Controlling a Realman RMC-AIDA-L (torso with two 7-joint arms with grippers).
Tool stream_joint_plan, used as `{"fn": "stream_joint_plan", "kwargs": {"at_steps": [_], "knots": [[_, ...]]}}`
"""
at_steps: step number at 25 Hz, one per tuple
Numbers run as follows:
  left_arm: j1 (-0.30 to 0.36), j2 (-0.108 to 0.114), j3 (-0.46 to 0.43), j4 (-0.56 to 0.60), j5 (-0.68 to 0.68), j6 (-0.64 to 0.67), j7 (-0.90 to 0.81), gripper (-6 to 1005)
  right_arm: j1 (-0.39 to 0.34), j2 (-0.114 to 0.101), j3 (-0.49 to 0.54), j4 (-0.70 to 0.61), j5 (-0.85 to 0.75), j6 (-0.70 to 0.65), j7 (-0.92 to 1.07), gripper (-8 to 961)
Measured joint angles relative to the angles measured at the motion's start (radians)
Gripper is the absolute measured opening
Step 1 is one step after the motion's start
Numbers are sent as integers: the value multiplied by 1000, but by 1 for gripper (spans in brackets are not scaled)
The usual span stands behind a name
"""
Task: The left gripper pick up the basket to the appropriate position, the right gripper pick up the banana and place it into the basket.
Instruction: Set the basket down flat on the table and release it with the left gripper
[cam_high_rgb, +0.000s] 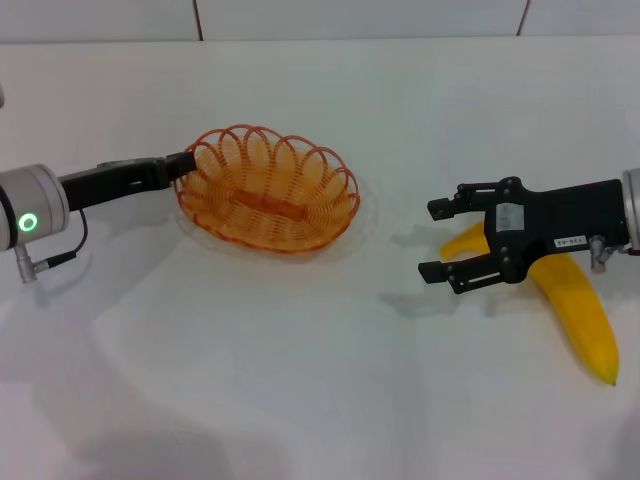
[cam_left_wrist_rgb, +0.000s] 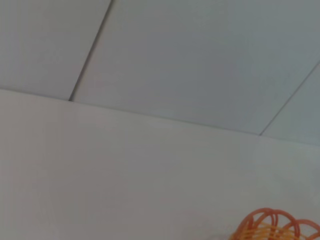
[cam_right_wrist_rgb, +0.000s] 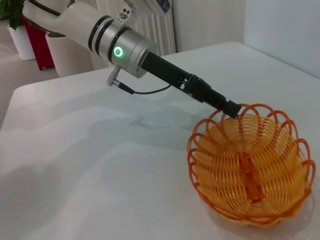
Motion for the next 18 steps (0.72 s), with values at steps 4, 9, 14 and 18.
{"fn": "stream_joint_plan", "kwargs": {"at_steps": [4,9,14,18], "knots": [[-1,0,5,-1,0,0,0,97,0,0,0,0,0,0,0,887],[-2,0,9,-1,0,1,2,182,0,1,0,0,0,0,0,887],[-2,-1,12,-1,0,1,57,425,0,1,0,0,-1,0,0,887],[-2,-4,8,-1,-8,-2,152,615,0,3,0,0,-13,0,0,887]]}}
